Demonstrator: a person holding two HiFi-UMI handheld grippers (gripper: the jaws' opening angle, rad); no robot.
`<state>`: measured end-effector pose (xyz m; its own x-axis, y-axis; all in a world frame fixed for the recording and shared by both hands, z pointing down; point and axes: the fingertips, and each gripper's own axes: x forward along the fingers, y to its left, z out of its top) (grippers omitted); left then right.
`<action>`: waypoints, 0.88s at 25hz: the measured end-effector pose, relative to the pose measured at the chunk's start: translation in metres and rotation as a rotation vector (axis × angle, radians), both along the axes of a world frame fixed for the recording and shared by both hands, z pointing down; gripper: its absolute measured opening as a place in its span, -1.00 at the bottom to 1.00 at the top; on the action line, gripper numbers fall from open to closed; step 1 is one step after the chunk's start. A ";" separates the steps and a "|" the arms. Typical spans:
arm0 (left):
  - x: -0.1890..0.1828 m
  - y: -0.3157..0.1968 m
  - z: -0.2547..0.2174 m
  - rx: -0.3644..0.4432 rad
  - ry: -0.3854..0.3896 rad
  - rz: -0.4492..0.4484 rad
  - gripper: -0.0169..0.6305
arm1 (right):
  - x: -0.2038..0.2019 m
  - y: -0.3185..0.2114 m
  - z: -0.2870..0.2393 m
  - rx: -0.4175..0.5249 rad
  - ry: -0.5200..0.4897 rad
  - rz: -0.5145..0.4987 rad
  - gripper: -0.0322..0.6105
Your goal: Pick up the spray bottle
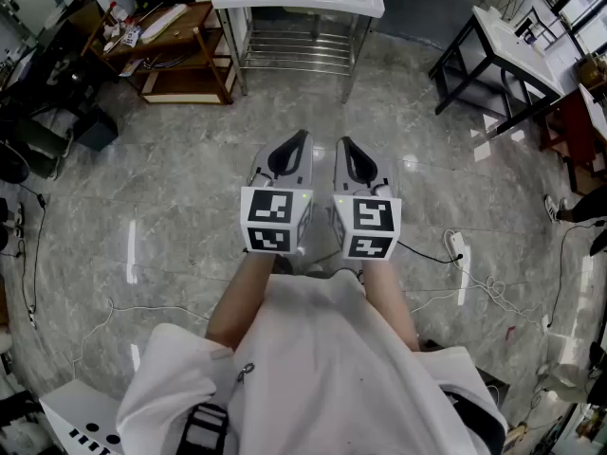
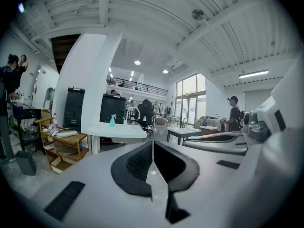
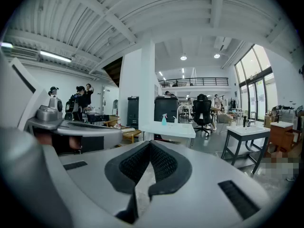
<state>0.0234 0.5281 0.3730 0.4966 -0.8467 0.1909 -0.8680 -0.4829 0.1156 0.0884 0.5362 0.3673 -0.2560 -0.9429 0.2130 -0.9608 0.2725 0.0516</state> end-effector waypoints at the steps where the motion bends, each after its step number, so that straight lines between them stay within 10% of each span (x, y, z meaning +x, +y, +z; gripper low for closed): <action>1: 0.002 0.000 -0.001 -0.001 0.004 -0.004 -0.84 | 0.001 0.001 0.001 -0.003 -0.002 -0.009 -0.82; 22: 0.046 0.022 0.024 -0.061 -0.030 -0.010 -0.84 | 0.047 0.021 0.020 -0.036 -0.066 -0.050 -0.81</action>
